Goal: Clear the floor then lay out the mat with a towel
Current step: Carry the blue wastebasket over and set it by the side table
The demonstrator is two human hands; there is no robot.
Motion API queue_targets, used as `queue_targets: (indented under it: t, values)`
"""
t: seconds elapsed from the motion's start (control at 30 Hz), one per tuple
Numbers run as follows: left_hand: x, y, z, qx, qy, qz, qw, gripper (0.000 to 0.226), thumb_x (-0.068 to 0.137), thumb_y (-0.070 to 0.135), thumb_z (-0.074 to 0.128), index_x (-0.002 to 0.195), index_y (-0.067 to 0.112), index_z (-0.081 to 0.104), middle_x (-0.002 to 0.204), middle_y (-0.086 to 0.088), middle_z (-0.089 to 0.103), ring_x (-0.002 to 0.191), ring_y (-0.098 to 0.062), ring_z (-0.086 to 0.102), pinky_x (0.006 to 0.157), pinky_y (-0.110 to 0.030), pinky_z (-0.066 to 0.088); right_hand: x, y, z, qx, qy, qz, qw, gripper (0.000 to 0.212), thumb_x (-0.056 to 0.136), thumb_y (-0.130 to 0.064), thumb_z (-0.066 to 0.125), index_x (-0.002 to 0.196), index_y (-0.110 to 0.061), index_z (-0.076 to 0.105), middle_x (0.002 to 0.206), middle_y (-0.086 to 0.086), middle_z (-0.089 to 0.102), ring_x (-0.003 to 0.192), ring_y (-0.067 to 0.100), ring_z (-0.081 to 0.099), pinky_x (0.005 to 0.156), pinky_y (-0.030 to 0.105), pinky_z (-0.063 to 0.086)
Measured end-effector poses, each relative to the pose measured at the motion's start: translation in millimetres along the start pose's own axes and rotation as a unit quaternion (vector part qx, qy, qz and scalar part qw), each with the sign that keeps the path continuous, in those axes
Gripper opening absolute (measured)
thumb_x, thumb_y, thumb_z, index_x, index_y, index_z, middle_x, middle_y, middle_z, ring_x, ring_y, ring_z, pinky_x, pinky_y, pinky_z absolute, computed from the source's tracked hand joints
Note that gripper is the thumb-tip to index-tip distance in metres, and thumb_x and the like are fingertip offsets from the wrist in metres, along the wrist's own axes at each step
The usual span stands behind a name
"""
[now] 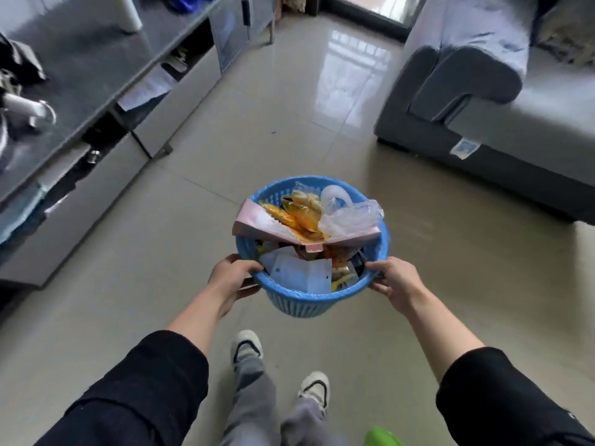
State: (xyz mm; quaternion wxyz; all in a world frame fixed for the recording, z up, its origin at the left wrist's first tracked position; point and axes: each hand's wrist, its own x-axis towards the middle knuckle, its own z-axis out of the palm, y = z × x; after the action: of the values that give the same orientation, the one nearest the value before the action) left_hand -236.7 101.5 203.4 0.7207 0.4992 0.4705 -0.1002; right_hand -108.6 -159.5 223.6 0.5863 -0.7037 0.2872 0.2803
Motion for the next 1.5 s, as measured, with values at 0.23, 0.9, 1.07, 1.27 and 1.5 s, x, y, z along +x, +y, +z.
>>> queue_targets:
  t: [0.23,0.9,1.07,1.27,1.5]
  values:
    - [-146,-9,-141,-0.001,0.038,-0.048,0.998,0.021,0.077,0.009,0.068,0.096,0.014,0.06,0.1,-0.01,0.066,0.09,-0.027,0.062,0.066,-0.032,0.051,-151,22,74,-0.068,-0.067,0.01,0.995,0.015,0.074,0.009,0.061,0.081,-0.004,0.062,0.091,0.019,0.066,0.059,0.023,0.069,0.043,0.023,0.053]
    - [-421,-242,-623,-0.046,0.191,-0.138,0.971,0.028,0.069,0.02,0.074,0.094,0.022,0.06,0.117,-0.005,0.057,0.106,-0.025,0.047,0.08,-0.034,0.04,-522,302,392,-0.218,-0.213,0.028,0.952,0.015,0.075,0.013,0.054,0.082,0.002,0.06,0.075,0.018,0.064,0.061,0.029,0.063,0.042,0.024,0.054]
    - [-431,-290,-689,-0.055,0.246,-0.235,0.939,0.05,0.066,0.016,0.071,0.113,0.007,0.058,0.141,-0.023,0.046,0.128,-0.039,0.045,0.089,-0.036,0.045,-551,370,455,-0.277,-0.248,0.033,0.928,0.018,0.073,0.014,0.057,0.081,-0.001,0.063,0.075,0.015,0.063,0.062,0.026,0.061,0.043,0.023,0.053]
    - [-433,-358,-760,-0.117,0.223,-0.265,0.931,0.061,0.066,0.013,0.068,0.125,0.008,0.052,0.138,-0.013,0.048,0.126,-0.031,0.044,0.105,-0.04,0.036,-572,447,521,-0.327,-0.283,0.035,0.901,0.019,0.073,0.013,0.058,0.08,-0.003,0.064,0.078,0.014,0.065,0.066,0.025,0.063,0.047,0.024,0.055]
    - [-416,-414,-866,-0.153,0.294,-0.278,0.902,0.01,0.08,-0.004,0.058,0.077,0.002,0.05,0.079,-0.012,0.048,0.072,-0.023,0.048,0.069,-0.029,0.039,-603,543,607,-0.356,-0.297,0.042,0.885,0.017,0.074,0.012,0.061,0.079,-0.004,0.063,0.079,0.014,0.067,0.066,0.024,0.066,0.05,0.024,0.056]
